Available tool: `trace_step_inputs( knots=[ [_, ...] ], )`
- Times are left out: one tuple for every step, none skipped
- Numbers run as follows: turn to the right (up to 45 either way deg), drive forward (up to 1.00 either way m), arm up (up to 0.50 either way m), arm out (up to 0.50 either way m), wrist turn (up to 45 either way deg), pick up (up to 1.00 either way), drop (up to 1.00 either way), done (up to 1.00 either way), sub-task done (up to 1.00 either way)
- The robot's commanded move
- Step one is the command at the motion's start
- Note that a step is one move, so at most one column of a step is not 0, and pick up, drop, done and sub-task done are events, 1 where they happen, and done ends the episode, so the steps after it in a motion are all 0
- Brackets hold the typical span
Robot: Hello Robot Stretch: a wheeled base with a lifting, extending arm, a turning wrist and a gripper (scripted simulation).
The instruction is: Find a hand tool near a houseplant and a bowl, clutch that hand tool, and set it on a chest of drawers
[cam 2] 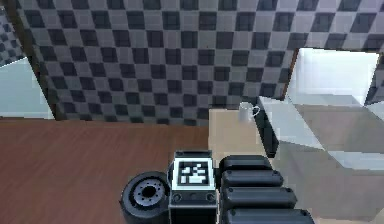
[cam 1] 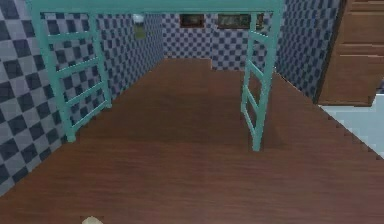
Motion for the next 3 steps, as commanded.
trace_step_inputs(
  knots=[
    [45.0,0.0,0.0,0.0,0.0,0.0,0.0,0.0,0.0],
    [0.0,1.0,0.0,0.0,0.0,0.0,0.0,0.0,0.0],
    [0.0,1.0,0.0,0.0,0.0,0.0,0.0,0.0,0.0]
  ],
)
